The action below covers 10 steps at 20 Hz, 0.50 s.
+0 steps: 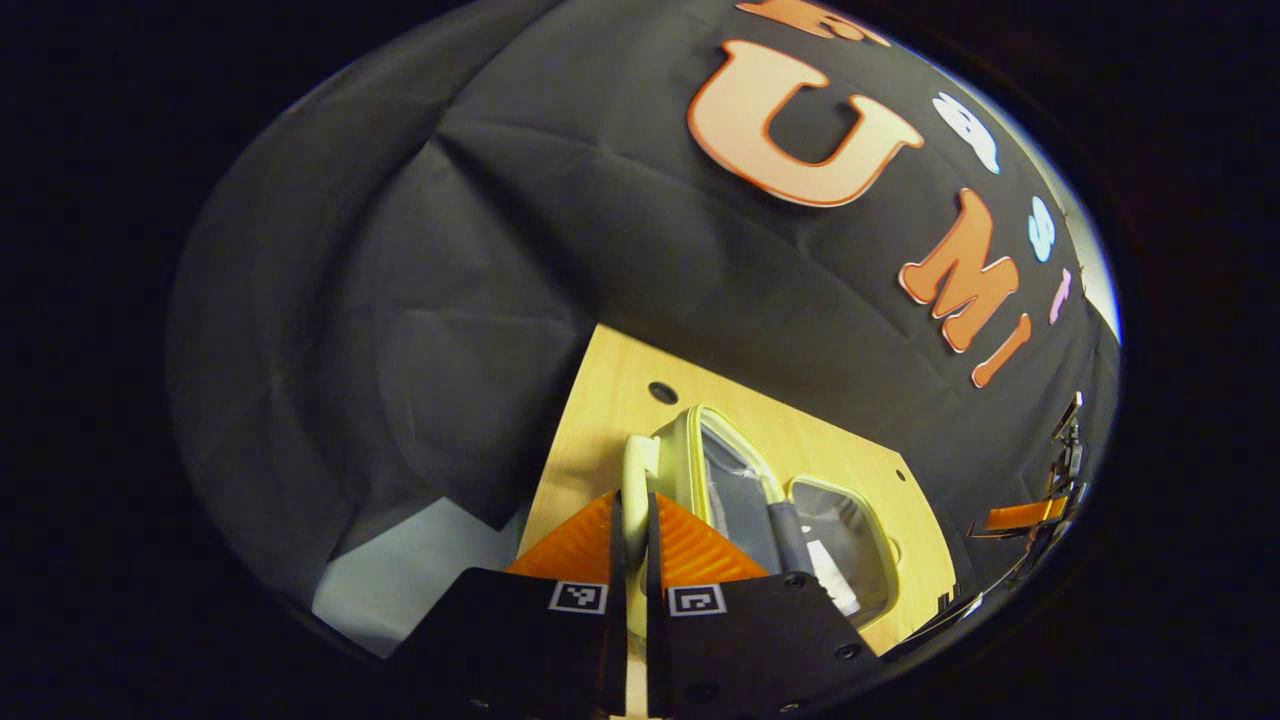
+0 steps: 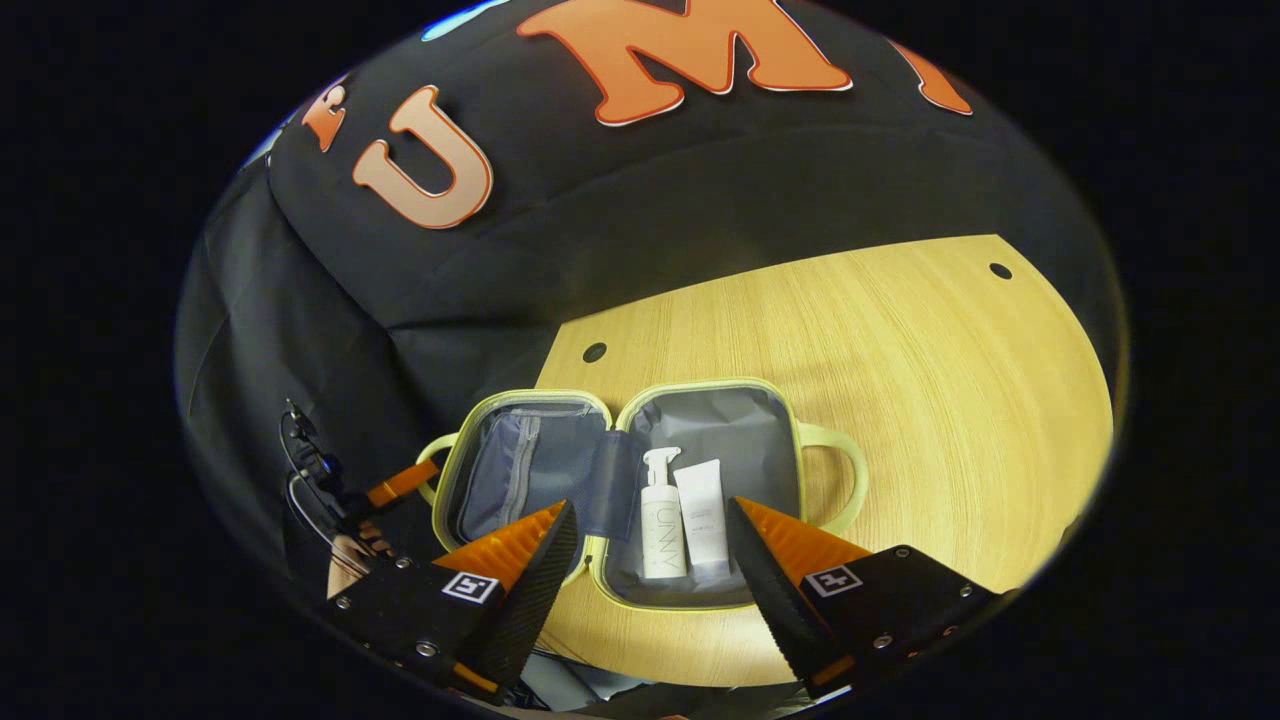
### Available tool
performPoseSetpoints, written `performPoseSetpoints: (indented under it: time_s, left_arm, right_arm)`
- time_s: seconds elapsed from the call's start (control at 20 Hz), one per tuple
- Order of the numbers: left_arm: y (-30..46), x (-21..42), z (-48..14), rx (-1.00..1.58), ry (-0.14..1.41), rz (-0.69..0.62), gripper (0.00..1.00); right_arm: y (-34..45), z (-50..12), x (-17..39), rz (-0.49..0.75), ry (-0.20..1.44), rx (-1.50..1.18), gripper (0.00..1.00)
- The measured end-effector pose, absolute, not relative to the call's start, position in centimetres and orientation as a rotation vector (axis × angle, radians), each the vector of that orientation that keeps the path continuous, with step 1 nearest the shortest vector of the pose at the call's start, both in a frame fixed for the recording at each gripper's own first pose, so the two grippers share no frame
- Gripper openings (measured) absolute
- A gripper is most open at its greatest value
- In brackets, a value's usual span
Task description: First open the suitcase, pack the skin care products into it, and then close the suitcase.
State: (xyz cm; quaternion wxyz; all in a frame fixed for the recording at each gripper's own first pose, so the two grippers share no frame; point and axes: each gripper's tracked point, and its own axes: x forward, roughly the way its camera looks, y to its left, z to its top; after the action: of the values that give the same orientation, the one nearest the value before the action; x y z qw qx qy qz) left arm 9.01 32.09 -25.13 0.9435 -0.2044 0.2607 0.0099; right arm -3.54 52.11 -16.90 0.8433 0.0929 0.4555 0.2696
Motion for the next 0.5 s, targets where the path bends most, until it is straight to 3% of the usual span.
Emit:
performPoseSetpoints:
  time_s: [0.5]
  left_arm:
    - [19.3,10.7,-12.8,-0.104,0.52,-0.052,0.08]
  right_arm:
    - [43.3,-11.3,2.3,0.548,0.749,0.203,0.95]
